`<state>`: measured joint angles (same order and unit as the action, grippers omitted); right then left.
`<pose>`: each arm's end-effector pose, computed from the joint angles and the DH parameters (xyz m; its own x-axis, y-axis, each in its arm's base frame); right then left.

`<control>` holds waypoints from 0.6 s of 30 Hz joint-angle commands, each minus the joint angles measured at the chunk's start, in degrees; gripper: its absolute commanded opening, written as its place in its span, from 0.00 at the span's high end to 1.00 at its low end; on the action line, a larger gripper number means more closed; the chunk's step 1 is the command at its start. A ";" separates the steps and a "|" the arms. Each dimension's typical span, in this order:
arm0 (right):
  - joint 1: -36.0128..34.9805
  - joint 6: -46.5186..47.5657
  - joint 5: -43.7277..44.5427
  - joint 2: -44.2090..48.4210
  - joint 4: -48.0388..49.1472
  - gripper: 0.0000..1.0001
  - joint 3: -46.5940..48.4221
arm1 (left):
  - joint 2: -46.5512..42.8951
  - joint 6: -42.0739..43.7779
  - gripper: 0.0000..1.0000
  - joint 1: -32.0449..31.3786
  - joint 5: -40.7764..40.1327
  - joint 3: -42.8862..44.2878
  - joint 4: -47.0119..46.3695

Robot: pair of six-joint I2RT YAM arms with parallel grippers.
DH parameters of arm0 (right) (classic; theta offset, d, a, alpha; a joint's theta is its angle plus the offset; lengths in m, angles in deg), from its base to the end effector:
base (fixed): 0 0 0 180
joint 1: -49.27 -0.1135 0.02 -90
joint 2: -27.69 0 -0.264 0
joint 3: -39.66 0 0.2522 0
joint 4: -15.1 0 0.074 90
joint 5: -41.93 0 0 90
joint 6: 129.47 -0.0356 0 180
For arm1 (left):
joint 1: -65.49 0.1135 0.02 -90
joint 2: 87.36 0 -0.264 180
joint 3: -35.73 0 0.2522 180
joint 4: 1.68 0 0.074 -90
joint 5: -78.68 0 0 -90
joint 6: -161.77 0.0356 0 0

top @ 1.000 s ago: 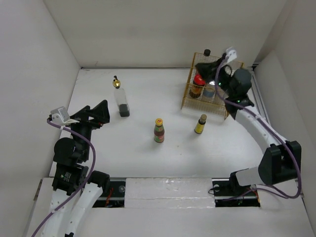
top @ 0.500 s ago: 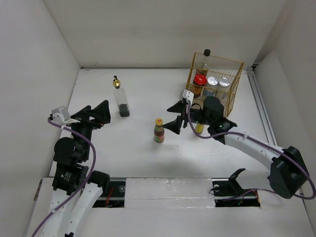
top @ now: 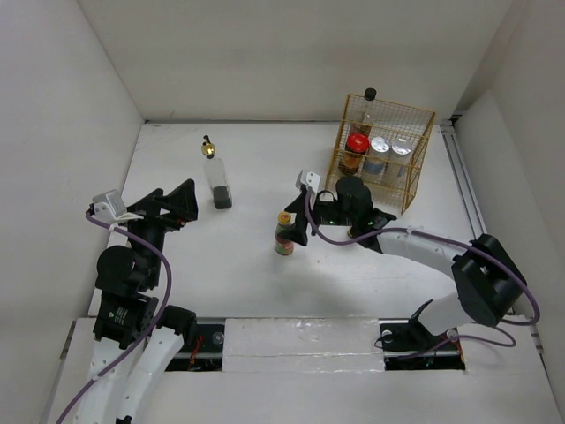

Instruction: Organize the condiment bottles

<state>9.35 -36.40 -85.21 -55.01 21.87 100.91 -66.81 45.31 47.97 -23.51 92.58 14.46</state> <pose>0.2318 0.2220 0.2572 -0.1427 -0.1751 -0.9742 -0.9685 0.2275 0.1010 0.0768 -0.0164 0.3930 0.2473 -0.5348 -0.8080 0.2406 0.8417 -0.4834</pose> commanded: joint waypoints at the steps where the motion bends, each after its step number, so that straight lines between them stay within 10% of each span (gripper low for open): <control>1: -1.21 -0.87 -0.56 -1.50 6.96 0.16 3.58 | 0.54 0.18 0.00 0.12 0.76 -0.38 -3.51; 3: -1.21 -2.80 -0.56 -3.43 11.88 0.19 2.88 | 0.54 0.18 0.00 0.12 0.76 -0.38 -3.51; 8: -1.21 -3.95 0.06 -7.03 14.17 0.67 3.40 | 0.54 0.18 0.00 0.12 0.76 -0.38 -3.51; 18: 2.64 -5.27 10.94 5.08 13.23 0.79 11.83 | 0.54 0.18 0.00 0.12 1.99 -0.38 -3.51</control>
<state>9.33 -41.05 -79.83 -57.79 27.53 103.79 -66.78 45.31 47.97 -22.72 92.58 14.46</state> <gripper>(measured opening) 0.444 0.997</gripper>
